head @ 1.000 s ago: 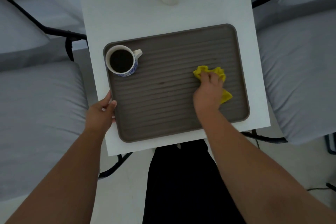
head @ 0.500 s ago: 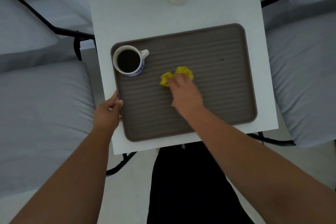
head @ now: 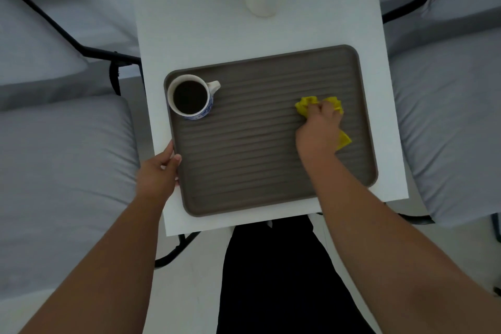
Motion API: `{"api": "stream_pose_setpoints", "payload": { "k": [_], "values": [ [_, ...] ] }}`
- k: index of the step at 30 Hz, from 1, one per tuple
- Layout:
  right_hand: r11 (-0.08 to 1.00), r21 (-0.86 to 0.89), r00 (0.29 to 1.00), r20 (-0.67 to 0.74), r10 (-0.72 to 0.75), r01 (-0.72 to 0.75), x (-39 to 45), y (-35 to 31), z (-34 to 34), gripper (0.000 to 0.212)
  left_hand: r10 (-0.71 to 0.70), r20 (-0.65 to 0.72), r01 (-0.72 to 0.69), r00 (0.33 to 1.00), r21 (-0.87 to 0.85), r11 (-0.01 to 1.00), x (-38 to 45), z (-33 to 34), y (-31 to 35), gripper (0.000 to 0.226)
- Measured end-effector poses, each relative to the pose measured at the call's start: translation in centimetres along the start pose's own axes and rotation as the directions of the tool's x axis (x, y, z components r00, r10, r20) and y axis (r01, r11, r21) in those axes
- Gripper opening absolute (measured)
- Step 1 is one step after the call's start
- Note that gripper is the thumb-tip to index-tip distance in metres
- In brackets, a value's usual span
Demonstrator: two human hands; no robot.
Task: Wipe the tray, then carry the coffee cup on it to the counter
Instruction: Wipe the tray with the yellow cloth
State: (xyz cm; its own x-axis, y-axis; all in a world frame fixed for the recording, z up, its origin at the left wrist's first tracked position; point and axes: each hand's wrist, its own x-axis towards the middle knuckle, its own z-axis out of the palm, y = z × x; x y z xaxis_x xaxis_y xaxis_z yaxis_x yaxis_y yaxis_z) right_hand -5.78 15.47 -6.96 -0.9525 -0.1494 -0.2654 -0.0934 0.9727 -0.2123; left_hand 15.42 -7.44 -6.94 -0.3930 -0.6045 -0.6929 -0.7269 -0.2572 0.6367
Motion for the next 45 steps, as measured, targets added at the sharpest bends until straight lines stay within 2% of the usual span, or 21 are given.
{"api": "stream_pose_setpoints", "payload": {
  "k": [2,4,8,10,13,15,17,21,23,26,29,32,34,37,40,43,45],
  "values": [
    [0.978,0.013,0.978,0.009,-0.210,0.210,-1.8,-2.5,1.2,0.050,-0.002,-0.004,0.002,1.000,-0.001,1.000,0.0,-0.1,-0.1,0.042],
    [0.922,0.043,0.921,0.040,-0.387,0.385,-3.2,-4.7,2.2,0.049,0.000,-0.001,0.000,1.000,0.007,1.000,-0.1,-0.1,-0.1,0.042],
    [0.844,0.058,0.826,0.178,-0.534,0.533,-2.4,-5.2,1.7,0.049,-0.002,0.000,0.002,1.000,0.004,1.000,0.0,-0.1,0.1,0.042],
    [0.860,0.030,0.841,0.195,-0.505,0.509,-0.6,-2.8,0.8,0.059,-0.001,0.010,0.001,1.000,0.007,1.000,0.0,-0.2,0.1,0.042],
    [0.948,-0.022,0.937,0.163,-0.309,0.317,2.7,2.0,-1.2,0.076,0.000,0.014,0.000,1.000,0.006,1.000,0.0,-0.3,-0.1,0.043],
    [0.982,-0.014,0.976,0.109,-0.188,0.191,4.2,4.6,-2.7,0.076,0.007,0.010,-0.007,1.000,0.013,1.000,0.1,-0.2,-0.2,0.043],
    [0.992,0.007,0.988,0.086,-0.125,0.125,4.7,5.4,-3.4,0.073,0.017,0.009,-0.018,1.000,0.031,0.999,0.1,-0.3,-0.4,0.043],
    [1.000,0.030,0.999,0.035,0.001,-0.002,3.5,2.5,-1.6,0.063,-0.004,-0.001,0.004,1.000,0.023,1.000,0.2,-0.3,-0.4,0.042],
    [0.999,0.030,0.999,0.021,-0.026,0.026,2.0,0.3,-0.3,0.057,-0.010,-0.002,0.010,1.000,0.014,1.000,0.2,-0.2,-0.3,0.043],
    [0.977,0.070,0.979,0.025,-0.203,0.201,-0.3,-2.6,0.9,0.053,-0.006,0.000,0.006,1.000,0.009,1.000,0.1,-0.1,-0.3,0.043],
    [0.925,0.080,0.922,0.084,-0.378,0.372,-1.2,-3.4,1.4,0.052,-0.012,-0.002,0.013,1.000,0.013,1.000,0.1,-0.2,-0.3,0.042],
    [0.878,0.052,0.861,0.177,-0.477,0.476,0.1,-1.6,0.4,0.057,-0.009,-0.008,0.009,1.000,0.015,1.000,0.1,-0.2,-0.4,0.042],
    [0.896,0.006,0.878,0.196,-0.437,0.444,1.5,1.0,-0.5,0.070,-0.010,-0.011,0.011,1.000,0.009,1.000,0.0,-0.1,-0.4,0.042],
    [0.979,0.025,0.975,0.087,-0.205,0.204,2.6,5.1,-2.1,0.074,-0.001,-0.021,0.001,1.000,0.013,1.000,-0.2,0.2,-0.2,0.043],
    [0.999,0.043,0.998,0.064,-0.016,0.013,1.6,5.3,-2.4,0.073,0.012,-0.022,-0.012,1.000,0.024,1.000,-0.5,0.4,0.0,0.043],
    [0.994,0.101,0.999,0.016,-0.031,0.029,-0.6,2.6,-0.9,0.065,0.012,-0.040,-0.010,0.999,0.035,0.999,-0.5,0.5,0.1,0.042],
    [0.985,0.080,0.988,-0.009,-0.152,0.152,-2.5,0.6,0.5,0.062,0.014,-0.045,-0.012,0.999,0.050,0.999,-0.6,0.5,0.2,0.042]
  ]
}}
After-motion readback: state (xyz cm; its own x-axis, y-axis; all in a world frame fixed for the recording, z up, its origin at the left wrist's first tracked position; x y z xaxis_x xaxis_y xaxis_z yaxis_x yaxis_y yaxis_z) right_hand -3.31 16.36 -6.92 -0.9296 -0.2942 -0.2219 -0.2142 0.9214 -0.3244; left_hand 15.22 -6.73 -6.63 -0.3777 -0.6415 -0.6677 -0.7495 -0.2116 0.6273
